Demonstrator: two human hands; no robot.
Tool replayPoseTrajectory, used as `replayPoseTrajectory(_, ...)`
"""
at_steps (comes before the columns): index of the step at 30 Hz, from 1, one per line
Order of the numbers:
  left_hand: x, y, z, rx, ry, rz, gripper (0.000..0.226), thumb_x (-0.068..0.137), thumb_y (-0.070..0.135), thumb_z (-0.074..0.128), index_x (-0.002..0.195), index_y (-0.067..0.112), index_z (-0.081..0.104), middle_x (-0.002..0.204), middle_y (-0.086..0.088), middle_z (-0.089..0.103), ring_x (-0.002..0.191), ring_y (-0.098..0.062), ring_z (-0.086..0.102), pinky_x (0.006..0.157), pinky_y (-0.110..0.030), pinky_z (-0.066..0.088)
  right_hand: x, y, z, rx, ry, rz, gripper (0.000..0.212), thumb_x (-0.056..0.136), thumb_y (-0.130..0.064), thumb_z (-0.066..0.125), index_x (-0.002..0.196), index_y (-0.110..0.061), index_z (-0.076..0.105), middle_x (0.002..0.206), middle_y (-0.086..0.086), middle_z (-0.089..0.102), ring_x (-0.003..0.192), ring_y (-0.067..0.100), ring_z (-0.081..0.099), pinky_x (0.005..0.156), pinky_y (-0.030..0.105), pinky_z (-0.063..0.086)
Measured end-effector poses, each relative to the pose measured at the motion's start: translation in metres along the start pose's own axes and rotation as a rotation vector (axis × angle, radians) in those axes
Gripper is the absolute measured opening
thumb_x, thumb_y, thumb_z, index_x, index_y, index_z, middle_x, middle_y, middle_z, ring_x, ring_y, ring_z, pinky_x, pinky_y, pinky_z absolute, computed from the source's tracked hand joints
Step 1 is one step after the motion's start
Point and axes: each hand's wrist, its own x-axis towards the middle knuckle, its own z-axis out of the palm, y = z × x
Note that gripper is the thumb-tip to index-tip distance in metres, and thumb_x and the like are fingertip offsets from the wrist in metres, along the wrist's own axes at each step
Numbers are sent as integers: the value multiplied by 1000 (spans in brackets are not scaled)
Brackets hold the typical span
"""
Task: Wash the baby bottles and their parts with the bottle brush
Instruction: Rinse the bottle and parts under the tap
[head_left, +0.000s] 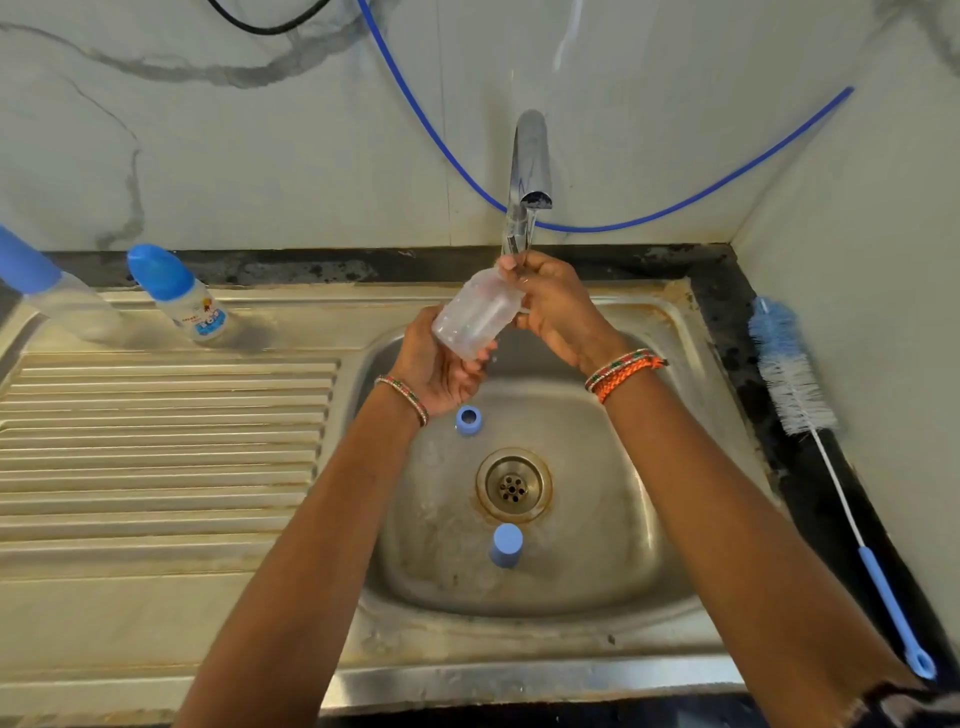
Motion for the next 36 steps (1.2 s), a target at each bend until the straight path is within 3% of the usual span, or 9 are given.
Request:
replayPoseTrajectory(6,1,-10,19,293,166,251,49,94,55,40,96,9,56,61,-5,54,39,-8,45,38,-16,37,3,6,4,-372,262,-133,57,91,-47,55,70,5,62,65,17,57,58,18,55,55,27,49)
replayPoseTrajectory(12,-3,5,17,119,-52,-74,55,94,52,26,78,5,51,44,2,43,28,-4,33,27,-10,23,-8,6,-6,158,-35,-102,7,90,-8,58,91,-6,65,96,11,64,95,22,61,84,30,52)
replayPoseTrajectory(18,4,3,40,-91,-110,-165,43,94,35,21,79,7,49,45,0,45,28,-5,37,25,-13,27,-1,0,5,332,139,-165,33,85,-3,64,109,-13,44,108,5,58,96,18,62,85,31,55)
replayPoseTrajectory(22,15,-6,46,214,237,-1,44,98,30,25,92,1,57,68,-12,62,57,-20,59,51,-23,52,1,11,13,19,158,-52,48,84,-33,69,122,-9,51,110,11,63,99,24,65,86,38,55)
replayPoseTrajectory(25,26,-6,45,600,509,311,48,103,35,23,118,-1,51,108,-13,60,96,-29,58,81,-30,45,0,17,15,-270,235,-131,37,91,-44,55,103,-9,63,85,-2,64,80,7,62,74,23,50)
replayPoseTrajectory(27,24,-4,56,580,404,371,64,101,48,17,113,3,61,109,-14,64,99,-25,60,81,-30,44,-3,17,23,-301,285,-152,35,93,-47,50,80,-17,61,69,-9,60,62,-6,58,61,10,43)
replayPoseTrajectory(29,24,-7,67,597,378,432,70,99,54,15,111,7,66,104,-11,66,95,-21,61,78,-28,46,0,17,29,-269,343,-141,47,96,-49,43,70,-13,57,63,-1,59,56,1,56,58,16,44)
replayPoseTrajectory(32,34,-3,64,461,423,467,70,98,56,17,116,7,63,106,-12,65,97,-25,61,84,-33,48,3,7,28,-160,260,-60,39,99,-38,44,97,-4,63,89,15,65,80,18,60,74,33,48)
replayPoseTrajectory(36,50,9,48,87,216,218,71,97,60,15,127,8,54,122,-19,59,114,-35,56,95,-45,45,-3,11,17,-59,71,-63,37,89,-17,63,124,-19,49,113,1,61,104,15,60,88,32,51)
